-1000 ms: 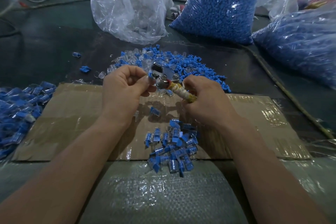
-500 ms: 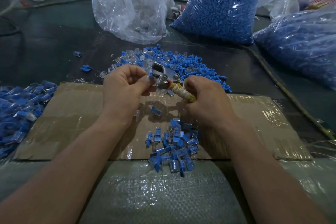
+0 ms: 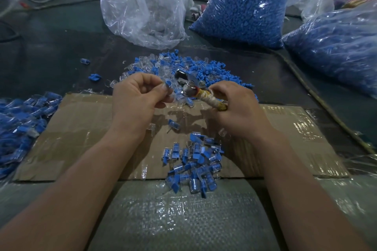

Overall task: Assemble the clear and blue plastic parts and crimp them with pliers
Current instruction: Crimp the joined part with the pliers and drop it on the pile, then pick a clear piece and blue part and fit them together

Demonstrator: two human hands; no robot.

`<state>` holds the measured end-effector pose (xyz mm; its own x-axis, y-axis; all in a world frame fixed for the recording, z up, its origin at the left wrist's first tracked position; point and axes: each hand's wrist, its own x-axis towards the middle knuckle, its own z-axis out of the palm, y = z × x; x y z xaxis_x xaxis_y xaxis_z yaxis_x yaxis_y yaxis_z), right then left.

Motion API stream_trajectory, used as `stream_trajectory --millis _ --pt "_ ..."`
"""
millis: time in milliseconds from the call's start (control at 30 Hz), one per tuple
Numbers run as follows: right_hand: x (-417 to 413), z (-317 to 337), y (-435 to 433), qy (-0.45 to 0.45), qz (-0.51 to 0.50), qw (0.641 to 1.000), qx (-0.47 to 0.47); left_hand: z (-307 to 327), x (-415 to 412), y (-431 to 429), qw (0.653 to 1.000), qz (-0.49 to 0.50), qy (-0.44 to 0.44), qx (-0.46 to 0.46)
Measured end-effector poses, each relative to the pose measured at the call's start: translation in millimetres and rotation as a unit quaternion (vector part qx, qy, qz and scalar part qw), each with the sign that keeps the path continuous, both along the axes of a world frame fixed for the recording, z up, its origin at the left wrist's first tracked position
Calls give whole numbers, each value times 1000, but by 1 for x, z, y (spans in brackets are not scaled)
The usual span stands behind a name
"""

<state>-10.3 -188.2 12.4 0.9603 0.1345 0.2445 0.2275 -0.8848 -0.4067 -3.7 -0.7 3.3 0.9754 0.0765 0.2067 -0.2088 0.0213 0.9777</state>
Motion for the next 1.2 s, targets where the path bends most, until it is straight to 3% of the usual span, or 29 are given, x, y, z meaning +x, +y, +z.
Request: stream_trajectory --millis 100,233,400,767,900,1033,1200 --pt "1 3 -9 -13 -36 999 1 1 -1 2 1000 -8 14 -7" --pt "2 4 -21 25 -86 995 -36 7 -7 3 991 -122 38 33" --pt "4 5 -29 83 -129 987 -47 10 -15 0 960 -259 63 90" --pt "6 3 -32 170 -139 971 -91 9 -18 1 902 -393 64 169" --pt "7 2 -35 177 -141 969 -98 11 -19 2 920 -361 69 136" --pt "6 1 -36 184 -138 969 -88 13 -15 6 971 -218 67 76" --pt "6 0 -37 189 -138 969 -74 14 0 18 990 -94 50 95"
